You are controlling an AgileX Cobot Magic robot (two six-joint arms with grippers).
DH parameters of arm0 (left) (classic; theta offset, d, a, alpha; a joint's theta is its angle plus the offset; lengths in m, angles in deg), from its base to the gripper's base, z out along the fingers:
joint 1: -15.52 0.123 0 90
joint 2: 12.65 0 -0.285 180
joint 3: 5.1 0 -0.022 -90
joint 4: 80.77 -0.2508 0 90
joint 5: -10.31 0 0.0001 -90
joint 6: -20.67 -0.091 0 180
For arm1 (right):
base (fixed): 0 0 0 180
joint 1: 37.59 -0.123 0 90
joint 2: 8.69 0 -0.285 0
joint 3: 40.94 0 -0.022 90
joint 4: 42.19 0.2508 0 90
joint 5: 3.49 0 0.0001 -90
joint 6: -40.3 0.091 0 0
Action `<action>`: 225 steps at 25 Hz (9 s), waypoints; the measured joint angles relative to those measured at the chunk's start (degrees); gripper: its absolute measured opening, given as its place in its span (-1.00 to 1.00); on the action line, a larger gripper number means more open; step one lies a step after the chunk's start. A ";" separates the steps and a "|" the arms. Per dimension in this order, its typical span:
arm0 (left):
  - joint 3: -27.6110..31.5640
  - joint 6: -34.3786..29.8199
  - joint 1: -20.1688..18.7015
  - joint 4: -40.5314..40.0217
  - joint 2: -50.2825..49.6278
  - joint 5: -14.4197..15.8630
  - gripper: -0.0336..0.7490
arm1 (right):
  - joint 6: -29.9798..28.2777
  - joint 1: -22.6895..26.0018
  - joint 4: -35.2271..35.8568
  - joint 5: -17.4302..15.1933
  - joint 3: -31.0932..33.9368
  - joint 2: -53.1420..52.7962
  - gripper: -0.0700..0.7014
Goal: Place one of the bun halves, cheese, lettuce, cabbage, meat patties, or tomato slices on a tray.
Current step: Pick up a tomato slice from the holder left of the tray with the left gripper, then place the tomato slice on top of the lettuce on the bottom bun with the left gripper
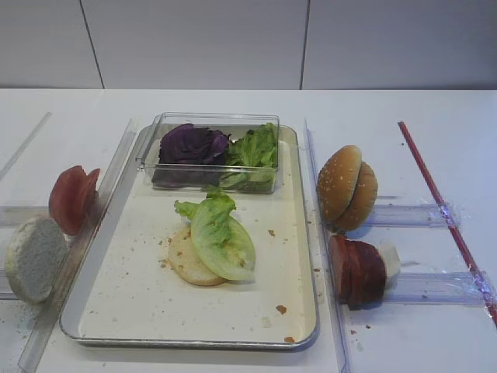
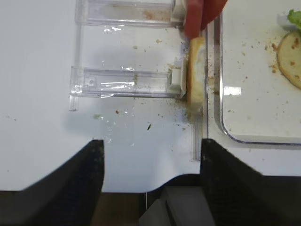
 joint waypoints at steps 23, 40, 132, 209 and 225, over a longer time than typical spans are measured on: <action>-26.12 -3.58 -1.90 -0.13 -40.94 -0.95 0.17 | 0.00 0.00 -0.11 0.00 0.00 0.00 0.15; -34.93 1.90 -16.25 -1.28 -56.81 -1.69 0.17 | 0.00 0.00 -0.22 0.00 0.00 0.00 0.15; -22.58 -18.97 -16.25 38.61 -52.77 -2.40 -0.78 | -0.02 0.00 -0.22 0.00 0.00 0.00 0.15; -28.76 -17.48 -13.69 40.62 -68.63 -4.07 -0.26 | 0.09 0.13 -0.59 0.00 0.00 0.00 0.15; -30.47 -13.08 -13.69 33.84 -68.63 -3.49 -0.26 | 0.09 0.13 -0.69 0.00 0.00 0.00 0.15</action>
